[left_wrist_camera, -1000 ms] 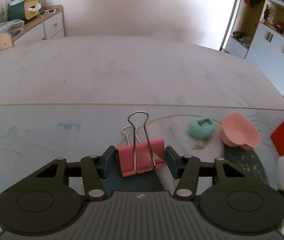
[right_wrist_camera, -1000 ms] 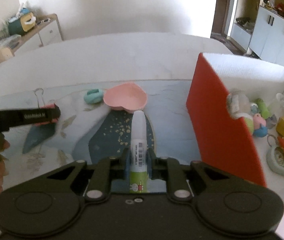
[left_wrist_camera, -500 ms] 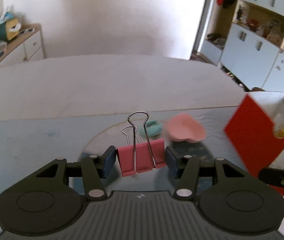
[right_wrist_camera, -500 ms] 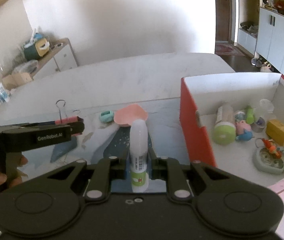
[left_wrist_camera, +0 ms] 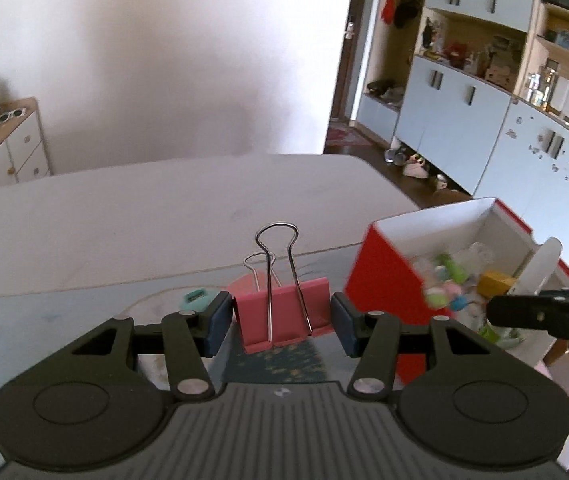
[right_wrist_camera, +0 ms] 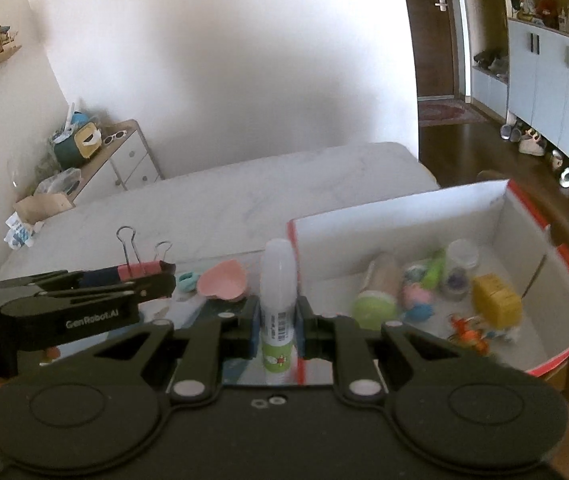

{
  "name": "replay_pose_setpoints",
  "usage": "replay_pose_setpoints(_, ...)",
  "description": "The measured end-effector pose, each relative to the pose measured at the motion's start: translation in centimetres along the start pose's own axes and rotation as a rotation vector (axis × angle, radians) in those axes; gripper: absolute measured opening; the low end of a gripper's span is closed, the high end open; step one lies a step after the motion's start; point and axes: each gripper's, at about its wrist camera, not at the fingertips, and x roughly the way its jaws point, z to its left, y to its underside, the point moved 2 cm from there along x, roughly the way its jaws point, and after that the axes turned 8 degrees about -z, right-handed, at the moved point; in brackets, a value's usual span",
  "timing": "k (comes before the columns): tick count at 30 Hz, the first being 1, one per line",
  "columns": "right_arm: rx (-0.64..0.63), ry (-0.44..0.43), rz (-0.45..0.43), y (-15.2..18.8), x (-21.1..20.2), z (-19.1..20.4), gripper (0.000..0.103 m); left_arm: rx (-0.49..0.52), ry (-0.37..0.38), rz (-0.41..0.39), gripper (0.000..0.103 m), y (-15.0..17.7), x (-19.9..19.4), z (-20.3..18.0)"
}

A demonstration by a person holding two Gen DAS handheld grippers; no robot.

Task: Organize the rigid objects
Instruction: 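Carry the glue stick and the pink binder clip over the shoebox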

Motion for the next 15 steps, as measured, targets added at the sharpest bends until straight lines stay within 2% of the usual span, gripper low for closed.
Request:
replay_pose_setpoints(4,0.063,-0.044,0.001,-1.0,-1.0,-2.4,0.017,0.018,0.019,-0.01,0.053,-0.8,0.0,-2.7)
replay_pose_setpoints(9,0.073,-0.068,-0.025,-2.0,-2.1,-5.0,0.016,0.025,0.042,-0.023,0.053,-1.9,0.2,-5.7)
replay_pose_setpoints(15,0.045,-0.009,-0.006,-2.6,-1.9,-9.3,0.016,0.066,0.064,-0.02,0.053,-2.8,1.0,-9.3)
